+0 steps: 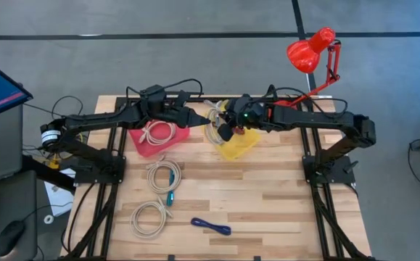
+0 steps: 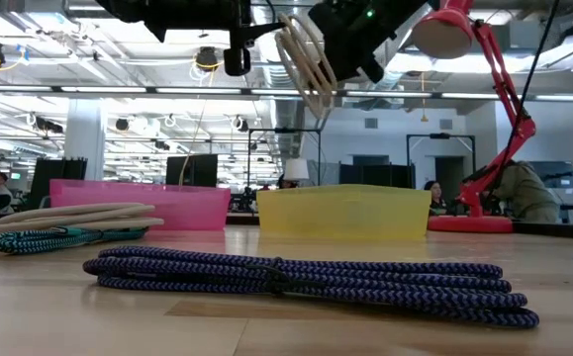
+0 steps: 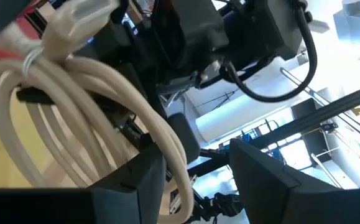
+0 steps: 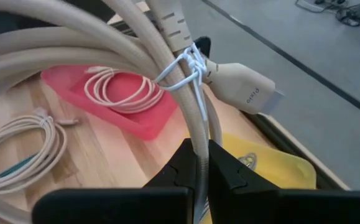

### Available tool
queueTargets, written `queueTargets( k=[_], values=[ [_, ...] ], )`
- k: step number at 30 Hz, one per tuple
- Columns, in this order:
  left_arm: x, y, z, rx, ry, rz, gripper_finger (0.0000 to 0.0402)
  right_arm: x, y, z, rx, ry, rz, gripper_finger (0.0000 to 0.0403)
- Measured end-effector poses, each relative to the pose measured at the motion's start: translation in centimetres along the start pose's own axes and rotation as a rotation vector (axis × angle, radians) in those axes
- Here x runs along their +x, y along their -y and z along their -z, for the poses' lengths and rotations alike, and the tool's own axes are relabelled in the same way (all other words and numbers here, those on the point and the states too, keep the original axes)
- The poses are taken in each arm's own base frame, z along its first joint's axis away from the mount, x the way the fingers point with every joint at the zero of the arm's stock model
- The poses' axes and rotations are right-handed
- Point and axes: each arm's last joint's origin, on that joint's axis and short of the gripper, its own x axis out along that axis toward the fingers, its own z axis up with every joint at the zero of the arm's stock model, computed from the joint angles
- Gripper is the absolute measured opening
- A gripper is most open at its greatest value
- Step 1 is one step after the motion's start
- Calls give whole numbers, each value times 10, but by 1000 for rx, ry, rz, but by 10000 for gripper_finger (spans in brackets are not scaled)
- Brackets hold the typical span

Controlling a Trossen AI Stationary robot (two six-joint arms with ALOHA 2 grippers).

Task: Pick & Place USB Port
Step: Put the white HDMI cable into the pink transparent bin

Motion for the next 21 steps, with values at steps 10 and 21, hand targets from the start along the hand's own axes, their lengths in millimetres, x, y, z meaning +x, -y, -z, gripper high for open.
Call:
queueTargets(
  k=[10,21],
  values=[
    [0,0,0,48,1,-1,50,-3,1,-3,5,19,-2,3],
    [0,2,0,113,-15,28,14,-23,1,-4,65,-31,-213,68]
  ],
)
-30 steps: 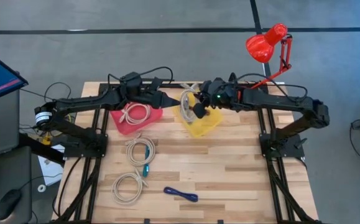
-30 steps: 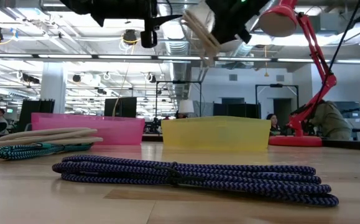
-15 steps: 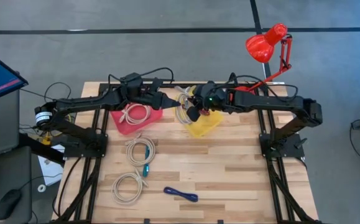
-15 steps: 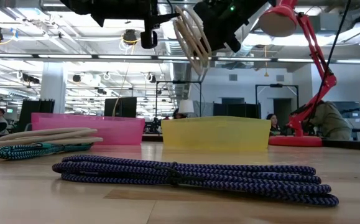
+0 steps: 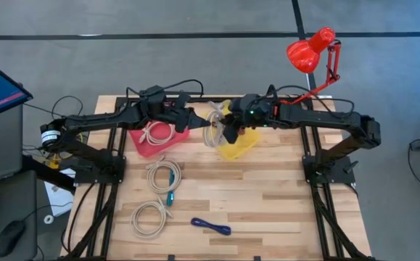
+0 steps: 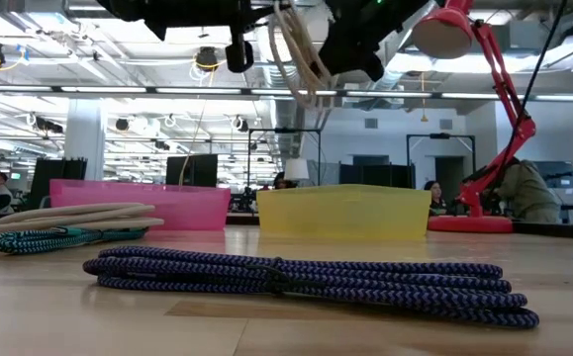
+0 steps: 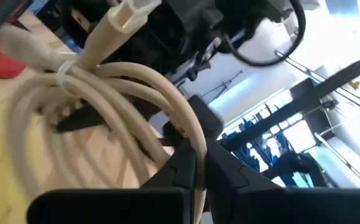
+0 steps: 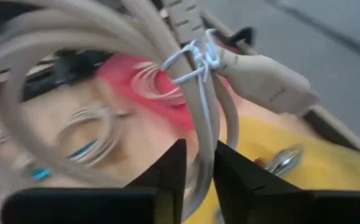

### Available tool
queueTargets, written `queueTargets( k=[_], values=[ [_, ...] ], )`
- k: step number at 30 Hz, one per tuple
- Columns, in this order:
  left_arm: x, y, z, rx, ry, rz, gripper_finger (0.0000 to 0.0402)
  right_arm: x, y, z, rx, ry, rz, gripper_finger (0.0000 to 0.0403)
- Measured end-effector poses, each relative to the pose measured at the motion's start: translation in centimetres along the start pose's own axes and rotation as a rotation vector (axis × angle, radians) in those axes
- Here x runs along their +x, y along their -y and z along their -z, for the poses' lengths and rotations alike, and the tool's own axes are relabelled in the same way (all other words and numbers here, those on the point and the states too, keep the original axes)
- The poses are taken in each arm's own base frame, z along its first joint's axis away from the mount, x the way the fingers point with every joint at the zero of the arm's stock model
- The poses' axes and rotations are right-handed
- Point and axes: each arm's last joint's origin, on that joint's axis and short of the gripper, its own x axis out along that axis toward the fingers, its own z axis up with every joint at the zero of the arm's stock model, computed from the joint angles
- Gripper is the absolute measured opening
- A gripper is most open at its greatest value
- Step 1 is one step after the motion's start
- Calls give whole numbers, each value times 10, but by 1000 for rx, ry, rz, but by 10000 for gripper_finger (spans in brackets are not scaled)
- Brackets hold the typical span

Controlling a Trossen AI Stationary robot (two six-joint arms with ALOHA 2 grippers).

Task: Pick & Place USB Port
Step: Put the white HDMI cable into the pink transparent bin

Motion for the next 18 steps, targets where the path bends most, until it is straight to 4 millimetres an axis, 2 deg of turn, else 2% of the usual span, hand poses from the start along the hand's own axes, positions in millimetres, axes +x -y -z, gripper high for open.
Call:
queueTargets(
  k=[10,18],
  values=[
    [-1,-2,-1,52,20,-38,14,-71,14,-1,8,-24,-22,135],
    [-6,-6,-2,69,14,-92,13,-128,21,8,8,-20,-12,157]
  ],
)
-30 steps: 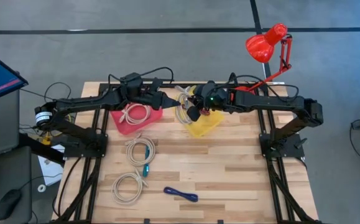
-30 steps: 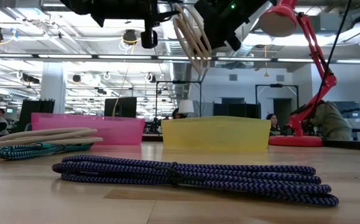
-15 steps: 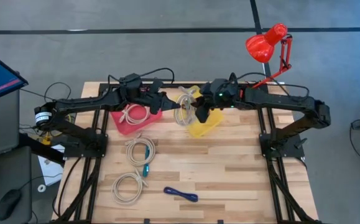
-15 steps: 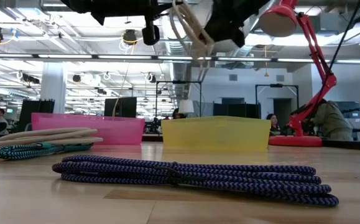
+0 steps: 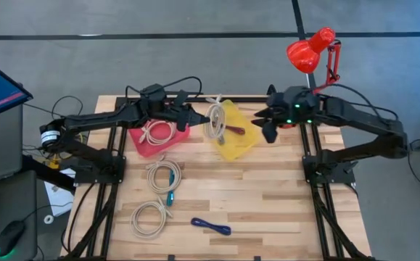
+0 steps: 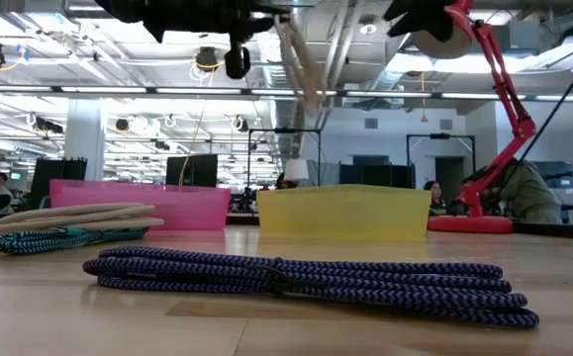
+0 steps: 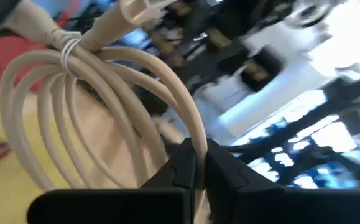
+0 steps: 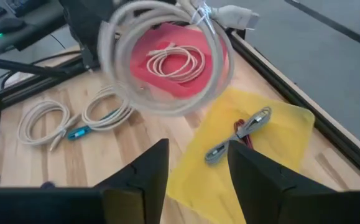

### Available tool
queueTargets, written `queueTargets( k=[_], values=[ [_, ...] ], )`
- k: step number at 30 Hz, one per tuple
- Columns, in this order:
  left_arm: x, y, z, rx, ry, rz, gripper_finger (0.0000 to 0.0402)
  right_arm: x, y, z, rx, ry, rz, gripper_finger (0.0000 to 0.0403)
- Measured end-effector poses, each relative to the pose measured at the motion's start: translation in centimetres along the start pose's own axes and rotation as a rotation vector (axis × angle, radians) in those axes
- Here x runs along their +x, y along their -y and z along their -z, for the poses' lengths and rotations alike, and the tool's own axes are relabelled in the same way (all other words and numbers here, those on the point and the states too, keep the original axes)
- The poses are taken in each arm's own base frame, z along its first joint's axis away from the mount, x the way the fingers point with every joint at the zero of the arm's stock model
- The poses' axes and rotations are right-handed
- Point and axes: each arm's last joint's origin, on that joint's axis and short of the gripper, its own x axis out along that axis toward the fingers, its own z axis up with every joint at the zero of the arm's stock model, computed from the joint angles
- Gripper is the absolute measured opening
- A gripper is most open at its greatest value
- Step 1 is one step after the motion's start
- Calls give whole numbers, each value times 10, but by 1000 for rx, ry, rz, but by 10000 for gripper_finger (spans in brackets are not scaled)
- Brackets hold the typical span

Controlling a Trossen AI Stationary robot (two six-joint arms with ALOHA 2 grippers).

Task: Pick & Place USB Port
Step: Put the white HDMI cable into the pink transparent bin

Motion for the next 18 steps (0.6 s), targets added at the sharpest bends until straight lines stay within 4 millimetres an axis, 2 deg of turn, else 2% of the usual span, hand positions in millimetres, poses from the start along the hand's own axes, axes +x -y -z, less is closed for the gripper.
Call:
queueTargets(
  k=[5,8,14,18],
  values=[
    [-22,-4,9,49,-55,-278,13,-22,3,8,44,-10,7,152],
    [-43,3,13,82,-77,-432,13,-28,5,11,58,-13,32,146],
    [-92,24,20,129,-53,-689,13,-27,9,15,53,-44,149,131],
    [-118,30,29,136,-69,-853,13,-20,10,15,48,-59,192,124]
  ],
)
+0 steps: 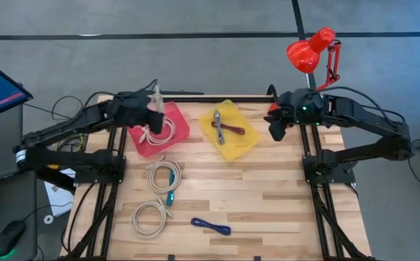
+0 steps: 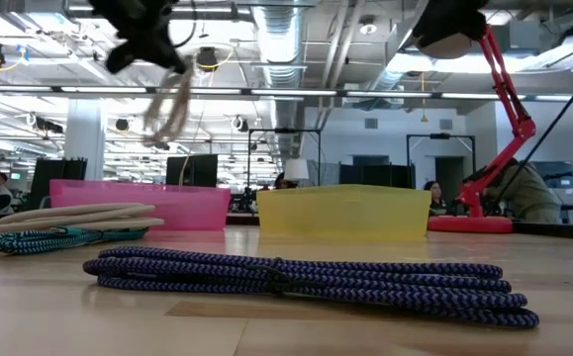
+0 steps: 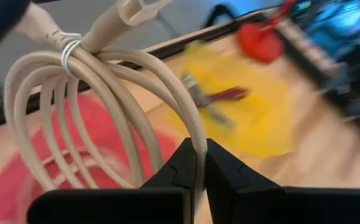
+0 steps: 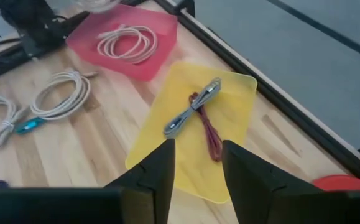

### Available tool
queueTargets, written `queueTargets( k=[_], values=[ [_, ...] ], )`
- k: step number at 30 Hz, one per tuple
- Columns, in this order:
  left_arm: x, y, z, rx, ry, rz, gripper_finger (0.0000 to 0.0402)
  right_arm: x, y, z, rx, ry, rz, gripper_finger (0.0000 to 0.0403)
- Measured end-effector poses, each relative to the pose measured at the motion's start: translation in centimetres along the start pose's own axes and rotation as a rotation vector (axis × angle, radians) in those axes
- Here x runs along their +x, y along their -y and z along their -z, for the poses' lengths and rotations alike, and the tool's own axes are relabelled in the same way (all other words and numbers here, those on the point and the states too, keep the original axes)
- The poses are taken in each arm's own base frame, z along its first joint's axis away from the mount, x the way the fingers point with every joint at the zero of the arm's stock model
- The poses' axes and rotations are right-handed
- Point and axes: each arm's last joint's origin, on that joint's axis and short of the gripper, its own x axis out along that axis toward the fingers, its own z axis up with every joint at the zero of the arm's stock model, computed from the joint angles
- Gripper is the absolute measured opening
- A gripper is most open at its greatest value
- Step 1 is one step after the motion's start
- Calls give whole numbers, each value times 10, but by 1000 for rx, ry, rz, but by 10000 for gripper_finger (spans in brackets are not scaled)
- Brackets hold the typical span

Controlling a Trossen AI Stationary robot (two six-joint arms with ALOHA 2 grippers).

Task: Pick & Place USB Port
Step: Put the white HDMI cable into the pink transparent bin

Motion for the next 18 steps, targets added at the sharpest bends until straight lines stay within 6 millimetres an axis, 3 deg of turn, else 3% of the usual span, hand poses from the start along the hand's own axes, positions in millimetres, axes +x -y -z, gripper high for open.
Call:
queueTargets(
  k=[7,18],
  values=[
    [-6,-12,16,12,-129,-159,13,20,-5,-2,-14,-57,24,122],
    [39,-7,27,62,-358,-228,13,60,-14,-2,-41,-174,62,121]
  ],
)
